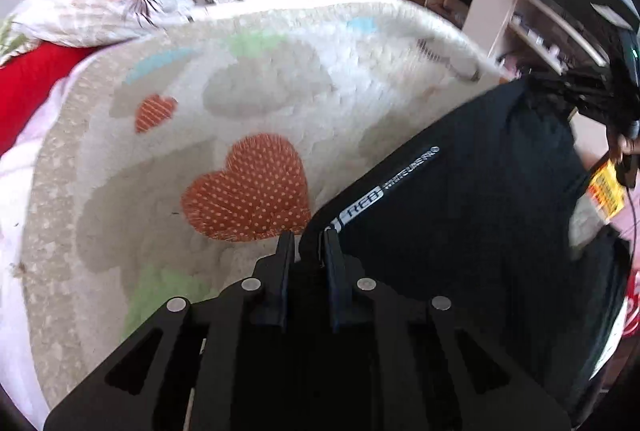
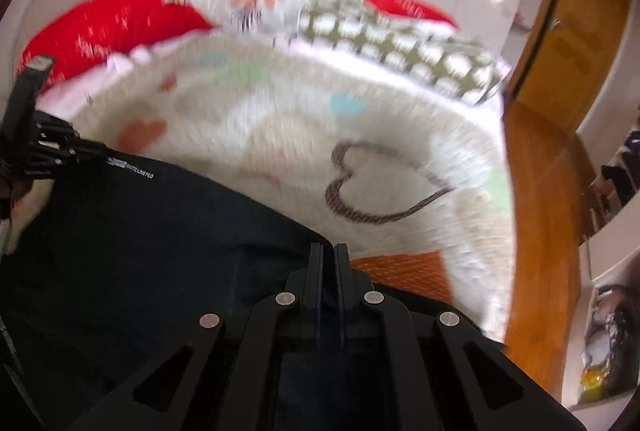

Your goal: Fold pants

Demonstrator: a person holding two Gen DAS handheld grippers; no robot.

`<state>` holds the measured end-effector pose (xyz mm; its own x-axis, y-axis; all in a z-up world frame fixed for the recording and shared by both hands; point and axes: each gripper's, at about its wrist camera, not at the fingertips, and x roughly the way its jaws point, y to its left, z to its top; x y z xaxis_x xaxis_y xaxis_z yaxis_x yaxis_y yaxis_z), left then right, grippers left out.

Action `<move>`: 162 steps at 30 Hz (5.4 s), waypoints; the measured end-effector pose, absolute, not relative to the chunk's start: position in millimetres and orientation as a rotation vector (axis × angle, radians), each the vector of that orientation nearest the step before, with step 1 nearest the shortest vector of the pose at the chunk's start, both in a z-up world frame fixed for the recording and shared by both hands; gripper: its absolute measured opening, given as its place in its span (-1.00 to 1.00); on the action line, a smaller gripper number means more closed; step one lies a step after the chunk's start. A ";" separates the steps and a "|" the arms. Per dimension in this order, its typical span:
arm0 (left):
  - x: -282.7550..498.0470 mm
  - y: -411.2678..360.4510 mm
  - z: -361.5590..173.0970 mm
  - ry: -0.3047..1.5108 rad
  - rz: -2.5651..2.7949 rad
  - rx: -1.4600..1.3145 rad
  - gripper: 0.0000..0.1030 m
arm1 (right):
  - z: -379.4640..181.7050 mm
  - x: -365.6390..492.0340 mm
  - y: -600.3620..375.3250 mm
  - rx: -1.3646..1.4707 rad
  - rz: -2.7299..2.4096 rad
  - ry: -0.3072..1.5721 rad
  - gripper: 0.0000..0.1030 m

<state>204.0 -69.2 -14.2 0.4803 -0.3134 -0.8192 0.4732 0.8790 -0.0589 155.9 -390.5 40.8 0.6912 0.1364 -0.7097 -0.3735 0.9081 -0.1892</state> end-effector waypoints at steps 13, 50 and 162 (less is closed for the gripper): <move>17.2 -48.1 71.0 0.688 -0.558 0.099 -0.81 | 88.0 -91.2 -392.9 -0.349 0.307 0.548 -0.92; -73.2 -30.6 13.1 0.784 -0.515 0.032 -0.06 | 4.7 -169.5 -502.6 0.284 -0.054 0.592 -0.96; -20.2 -15.6 -34.7 0.962 -0.397 -0.085 -0.24 | -21.5 -71.3 -474.8 -0.096 -0.019 0.864 -0.68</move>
